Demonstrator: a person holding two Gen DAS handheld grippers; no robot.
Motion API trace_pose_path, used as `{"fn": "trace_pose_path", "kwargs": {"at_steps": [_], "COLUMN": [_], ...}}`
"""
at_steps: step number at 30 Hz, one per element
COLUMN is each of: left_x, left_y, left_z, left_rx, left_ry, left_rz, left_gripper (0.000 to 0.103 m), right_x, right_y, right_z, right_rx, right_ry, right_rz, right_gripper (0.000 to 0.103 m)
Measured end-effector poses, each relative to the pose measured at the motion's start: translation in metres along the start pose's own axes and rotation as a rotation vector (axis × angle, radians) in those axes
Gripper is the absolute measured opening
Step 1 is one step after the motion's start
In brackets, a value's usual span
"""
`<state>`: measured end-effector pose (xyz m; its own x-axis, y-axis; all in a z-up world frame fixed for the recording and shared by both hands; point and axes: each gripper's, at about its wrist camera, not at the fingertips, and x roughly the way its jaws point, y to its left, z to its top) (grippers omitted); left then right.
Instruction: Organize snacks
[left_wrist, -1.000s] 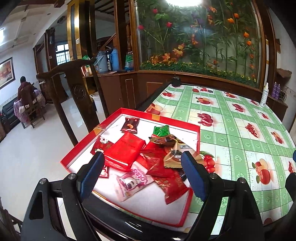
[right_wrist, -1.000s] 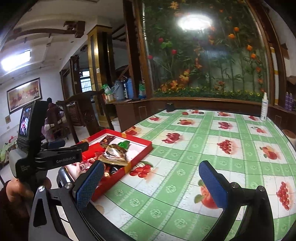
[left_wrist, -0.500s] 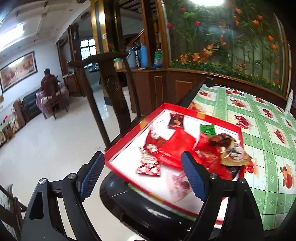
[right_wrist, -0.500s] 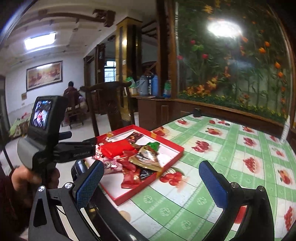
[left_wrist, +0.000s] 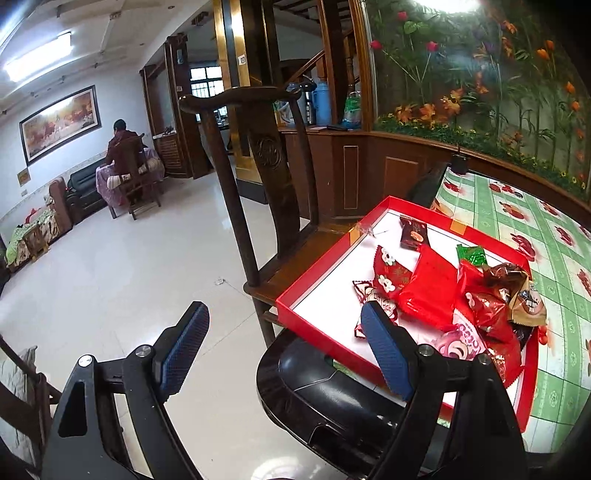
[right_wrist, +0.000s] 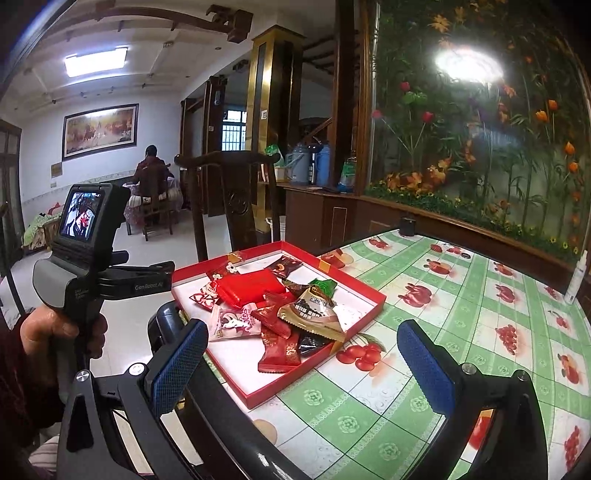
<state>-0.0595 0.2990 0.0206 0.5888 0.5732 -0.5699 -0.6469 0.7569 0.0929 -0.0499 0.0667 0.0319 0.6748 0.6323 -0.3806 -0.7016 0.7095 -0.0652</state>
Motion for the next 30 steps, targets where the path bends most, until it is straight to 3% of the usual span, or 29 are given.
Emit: {"fn": "trace_pose_path", "kwargs": {"at_steps": [30], "left_x": [0.017], "left_y": [0.012], "left_z": [-0.001], "left_rx": [-0.016], "left_ry": [0.046], "left_rz": [-0.003], "left_gripper": [0.085], "right_x": [0.005], "right_y": [0.01], "right_z": [-0.002], "right_rx": [-0.029], "right_ry": [0.018], "right_rz": [0.006], "right_gripper": [0.103]}}
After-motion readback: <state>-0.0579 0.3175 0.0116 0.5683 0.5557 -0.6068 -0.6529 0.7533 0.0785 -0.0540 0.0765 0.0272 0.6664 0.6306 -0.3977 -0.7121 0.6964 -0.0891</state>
